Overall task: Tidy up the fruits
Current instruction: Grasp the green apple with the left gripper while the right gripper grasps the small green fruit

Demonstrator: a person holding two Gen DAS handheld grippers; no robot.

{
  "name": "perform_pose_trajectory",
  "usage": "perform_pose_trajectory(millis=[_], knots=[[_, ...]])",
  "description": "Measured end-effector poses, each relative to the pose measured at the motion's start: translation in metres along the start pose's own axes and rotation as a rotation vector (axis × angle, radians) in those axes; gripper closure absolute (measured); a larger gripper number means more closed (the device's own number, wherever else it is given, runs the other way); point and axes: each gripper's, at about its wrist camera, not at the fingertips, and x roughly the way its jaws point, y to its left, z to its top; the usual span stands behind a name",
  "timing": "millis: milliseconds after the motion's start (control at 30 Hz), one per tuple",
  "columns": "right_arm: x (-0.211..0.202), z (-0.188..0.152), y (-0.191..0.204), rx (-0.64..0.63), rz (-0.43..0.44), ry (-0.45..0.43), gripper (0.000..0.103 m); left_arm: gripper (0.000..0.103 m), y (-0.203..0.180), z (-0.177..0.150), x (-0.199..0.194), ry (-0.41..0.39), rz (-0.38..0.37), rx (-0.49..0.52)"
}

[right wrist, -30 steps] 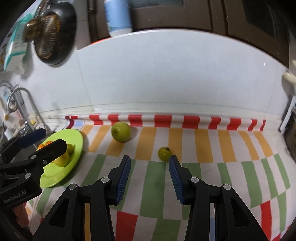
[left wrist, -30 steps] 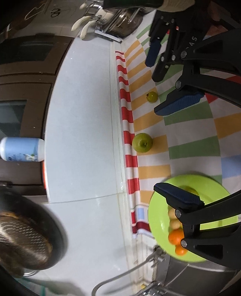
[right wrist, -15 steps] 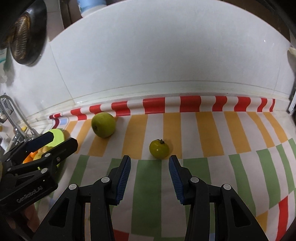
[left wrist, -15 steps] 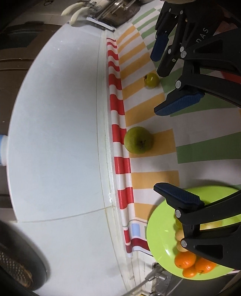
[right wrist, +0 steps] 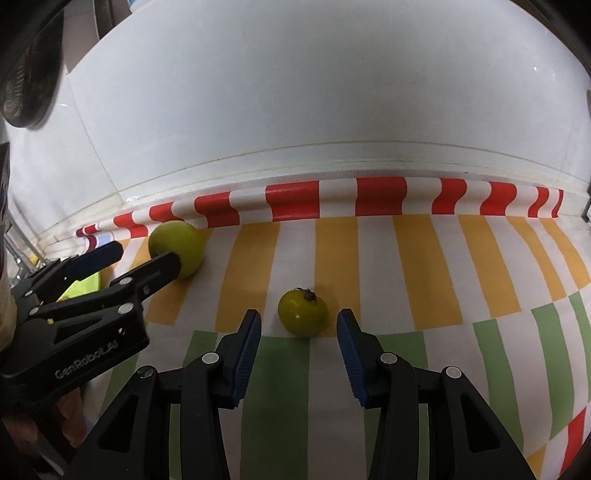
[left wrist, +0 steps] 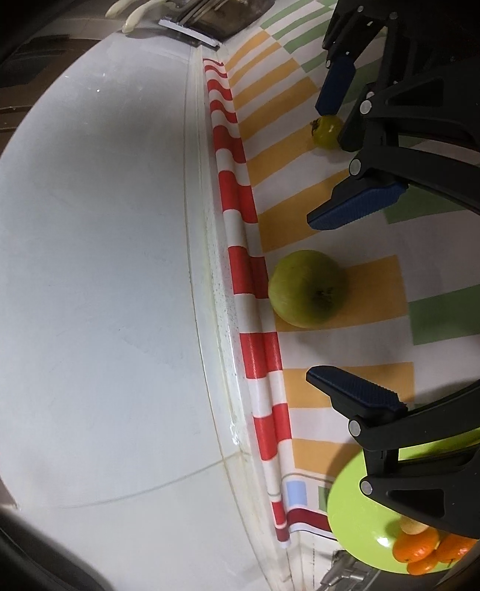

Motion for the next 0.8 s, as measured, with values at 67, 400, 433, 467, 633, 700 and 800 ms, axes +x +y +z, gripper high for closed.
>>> perform_pose_trajectory(millis=[67, 400, 433, 467, 633, 700, 800], knots=[[0.003, 0.001, 0.000, 0.001, -0.003, 0.005, 0.059, 0.027, -0.001, 0.001, 0.005, 0.007, -0.003, 0.000], [0.016, 0.007, -0.002, -0.005, -0.015, 0.009, 0.070, 0.032, -0.003, 0.005, 0.025, 0.045, -0.001, 0.017], [0.016, 0.007, -0.001, -0.007, -0.014, 0.008, 0.072, 0.036, -0.003, 0.005, 0.026, 0.048, 0.001, 0.018], [0.017, 0.008, 0.000, -0.008, -0.015, 0.007, 0.073, 0.042, -0.004, 0.006, 0.028, 0.053, 0.002, 0.020], [0.018, 0.010, -0.001, -0.003, -0.014, 0.002, 0.073, 0.053, -0.004, 0.007, 0.031, 0.062, -0.012, 0.017], [0.017, 0.011, -0.002, -0.002, -0.013, -0.005, 0.073, 0.054, -0.005, 0.007, 0.031, 0.061, -0.011, 0.021], [0.014, 0.013, 0.000, -0.011, -0.014, -0.013, 0.073, 0.054, -0.003, 0.005, 0.026, 0.067, -0.025, 0.019]])
